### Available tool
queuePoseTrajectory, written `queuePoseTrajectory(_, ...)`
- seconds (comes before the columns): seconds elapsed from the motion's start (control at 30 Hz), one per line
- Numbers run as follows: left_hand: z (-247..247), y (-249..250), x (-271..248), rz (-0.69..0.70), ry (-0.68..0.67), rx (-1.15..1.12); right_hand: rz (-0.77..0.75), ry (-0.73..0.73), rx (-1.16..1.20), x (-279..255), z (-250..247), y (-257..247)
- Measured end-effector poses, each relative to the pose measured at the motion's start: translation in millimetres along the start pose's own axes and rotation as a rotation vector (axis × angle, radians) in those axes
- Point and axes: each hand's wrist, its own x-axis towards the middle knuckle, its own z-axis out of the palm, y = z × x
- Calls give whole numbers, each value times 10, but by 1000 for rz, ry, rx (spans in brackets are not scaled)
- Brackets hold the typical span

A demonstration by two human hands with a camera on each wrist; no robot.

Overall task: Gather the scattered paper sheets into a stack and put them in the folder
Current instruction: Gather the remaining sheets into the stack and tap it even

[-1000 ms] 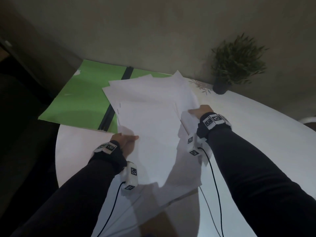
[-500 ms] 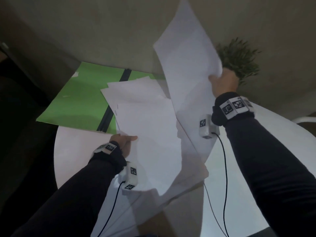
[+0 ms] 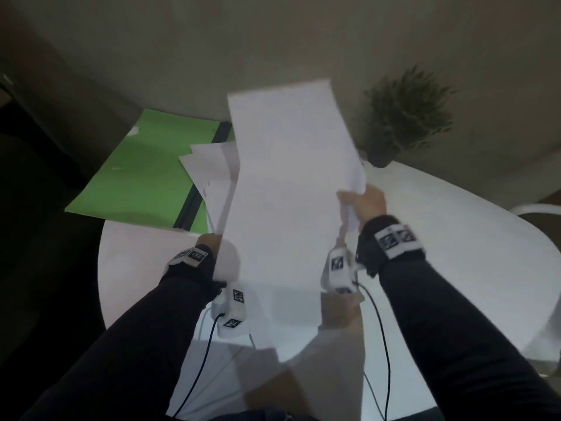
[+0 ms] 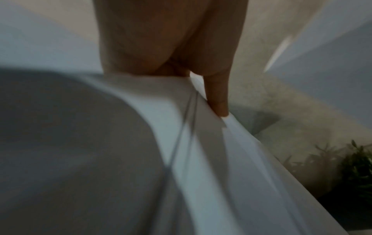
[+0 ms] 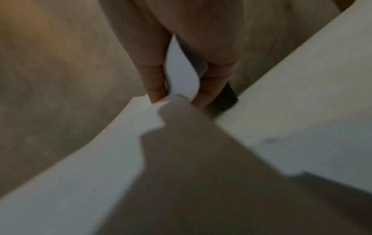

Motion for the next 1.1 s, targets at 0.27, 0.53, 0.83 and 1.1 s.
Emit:
queuePoseTrajectory(0.27, -31, -33, 10, 60, -127, -35, 77, -142, -272, -203, 370, 625)
queuePoseTrajectory(0.53, 18, -116, 132, 132, -64, 76, 18, -384, -530, -49, 37, 710)
queuePoseTrajectory(0.83, -10, -75, 23, 42, -163, -62, -46, -636, -690, -206, 25, 642)
queuePoseTrajectory(1.1, -130, -378, 685, -5, -150, -10, 90, -319, -305, -162, 454, 608)
